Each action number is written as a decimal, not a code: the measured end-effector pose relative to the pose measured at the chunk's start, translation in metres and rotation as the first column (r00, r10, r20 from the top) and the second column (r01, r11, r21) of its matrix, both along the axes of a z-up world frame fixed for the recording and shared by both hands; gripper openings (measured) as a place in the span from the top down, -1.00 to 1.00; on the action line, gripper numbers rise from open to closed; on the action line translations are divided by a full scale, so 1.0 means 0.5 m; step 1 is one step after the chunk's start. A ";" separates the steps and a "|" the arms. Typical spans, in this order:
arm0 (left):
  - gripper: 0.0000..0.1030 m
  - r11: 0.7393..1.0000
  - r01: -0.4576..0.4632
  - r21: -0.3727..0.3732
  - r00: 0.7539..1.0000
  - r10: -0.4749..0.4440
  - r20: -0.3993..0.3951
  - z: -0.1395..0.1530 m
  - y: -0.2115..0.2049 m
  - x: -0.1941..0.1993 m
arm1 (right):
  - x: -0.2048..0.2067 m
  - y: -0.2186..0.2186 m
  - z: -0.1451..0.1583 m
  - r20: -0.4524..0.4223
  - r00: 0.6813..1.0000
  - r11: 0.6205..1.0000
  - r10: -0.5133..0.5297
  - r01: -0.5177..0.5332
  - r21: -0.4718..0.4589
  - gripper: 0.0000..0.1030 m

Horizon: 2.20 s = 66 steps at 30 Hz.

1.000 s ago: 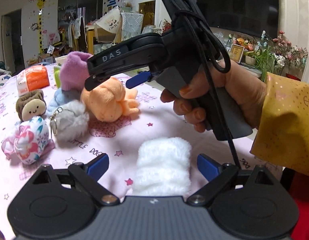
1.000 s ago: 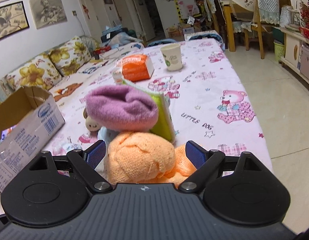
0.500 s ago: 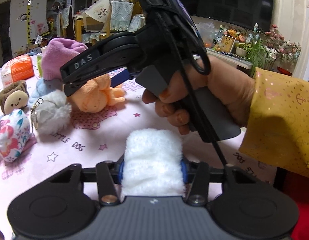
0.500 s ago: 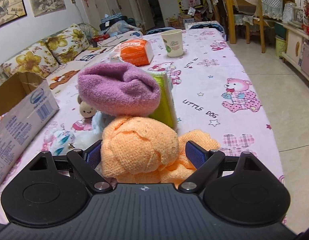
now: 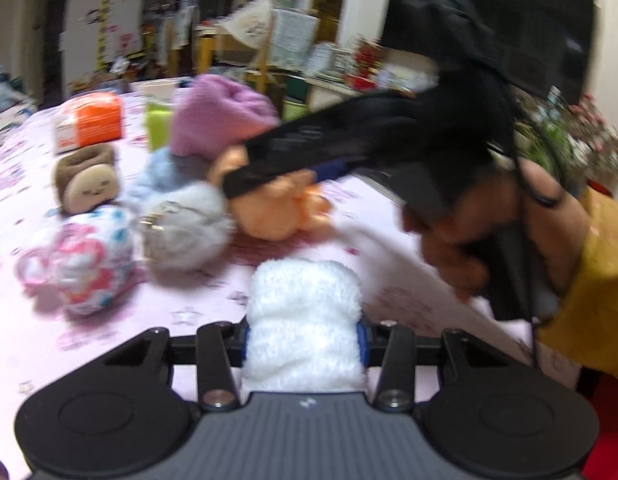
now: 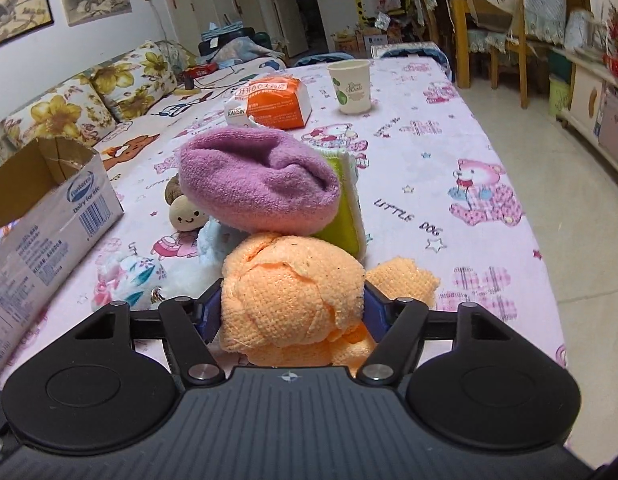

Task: Organize soft objects
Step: 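Grasp the orange towel roll with right while left lifts the white fluffy roll, then drop the orange towel roll into the box with right while left drops the white roll in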

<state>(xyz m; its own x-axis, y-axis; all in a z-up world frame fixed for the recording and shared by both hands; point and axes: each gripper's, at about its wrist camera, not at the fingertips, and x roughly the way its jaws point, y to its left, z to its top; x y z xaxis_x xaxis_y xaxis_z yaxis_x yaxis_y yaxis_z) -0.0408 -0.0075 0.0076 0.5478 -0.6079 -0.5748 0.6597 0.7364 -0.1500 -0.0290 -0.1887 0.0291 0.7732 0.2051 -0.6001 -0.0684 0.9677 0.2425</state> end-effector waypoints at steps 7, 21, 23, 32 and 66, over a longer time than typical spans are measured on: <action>0.17 0.991 -0.134 -0.030 0.991 0.134 -0.017 0.009 0.041 0.034 | -0.003 -0.010 -0.004 -0.058 0.998 0.993 -0.007 0.014 0.121 -0.64; 0.17 0.956 -0.286 -0.064 0.958 0.286 -0.002 0.039 0.115 0.054 | -0.011 0.057 0.004 -0.071 0.996 0.977 0.053 -0.037 0.210 -0.62; 0.17 0.951 -0.300 -0.074 0.954 0.301 0.006 0.045 0.126 0.052 | -0.012 0.067 0.009 -0.064 0.996 0.975 0.059 -0.043 0.218 -0.62; 0.17 0.917 -0.373 -0.140 0.924 0.381 0.034 0.080 0.176 0.047 | -0.005 0.099 0.034 -0.024 0.997 0.960 0.078 -0.068 0.271 -0.61; 0.17 0.577 -0.678 -0.456 0.610 0.787 0.089 0.180 0.412 0.000 | 0.049 0.246 0.081 0.177 0.972 0.749 0.156 -0.234 0.620 -0.62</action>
